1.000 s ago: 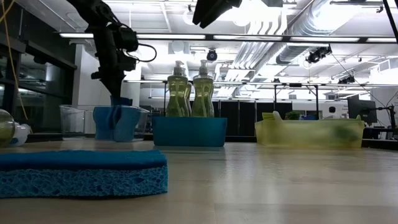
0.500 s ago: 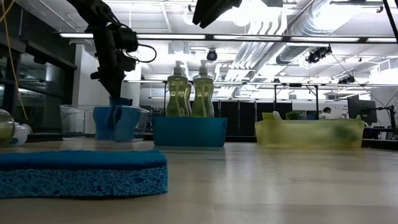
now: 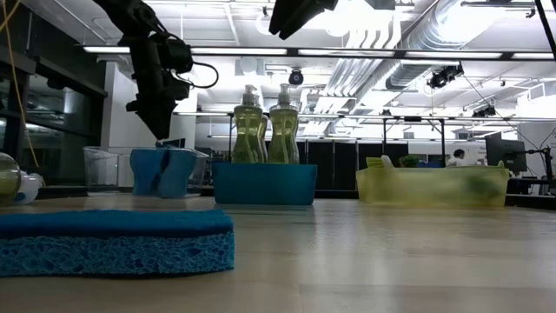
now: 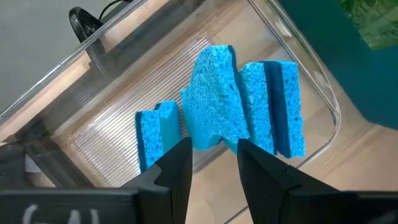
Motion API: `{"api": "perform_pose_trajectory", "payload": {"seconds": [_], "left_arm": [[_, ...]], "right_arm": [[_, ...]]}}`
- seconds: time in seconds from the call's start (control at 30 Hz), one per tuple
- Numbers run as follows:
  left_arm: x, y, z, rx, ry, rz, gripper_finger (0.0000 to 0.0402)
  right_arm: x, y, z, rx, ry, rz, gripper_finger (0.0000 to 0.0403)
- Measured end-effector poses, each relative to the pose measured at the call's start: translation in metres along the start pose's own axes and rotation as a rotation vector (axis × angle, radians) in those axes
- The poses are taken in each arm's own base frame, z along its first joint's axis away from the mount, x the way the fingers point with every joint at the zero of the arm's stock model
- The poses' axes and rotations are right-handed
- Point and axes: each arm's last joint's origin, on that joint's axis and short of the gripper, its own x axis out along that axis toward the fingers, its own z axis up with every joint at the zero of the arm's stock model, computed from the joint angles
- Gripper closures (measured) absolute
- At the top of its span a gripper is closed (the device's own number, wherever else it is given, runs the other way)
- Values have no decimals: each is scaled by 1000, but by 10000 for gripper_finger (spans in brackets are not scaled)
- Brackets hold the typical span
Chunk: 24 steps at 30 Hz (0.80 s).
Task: Pick & Place Kitchen Sink Supplies
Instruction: Put the blue sponge into the transparent bin
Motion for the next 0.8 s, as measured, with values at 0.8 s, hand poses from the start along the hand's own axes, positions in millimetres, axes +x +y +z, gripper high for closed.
{"api": "perform_pose_trajectory", "payload": {"seconds": [0.8], "left_arm": [[-85, -24, -19, 85, -278, -166, 278]], "right_arm": [[-1, 4, -1, 109, 35, 121, 196]]}}
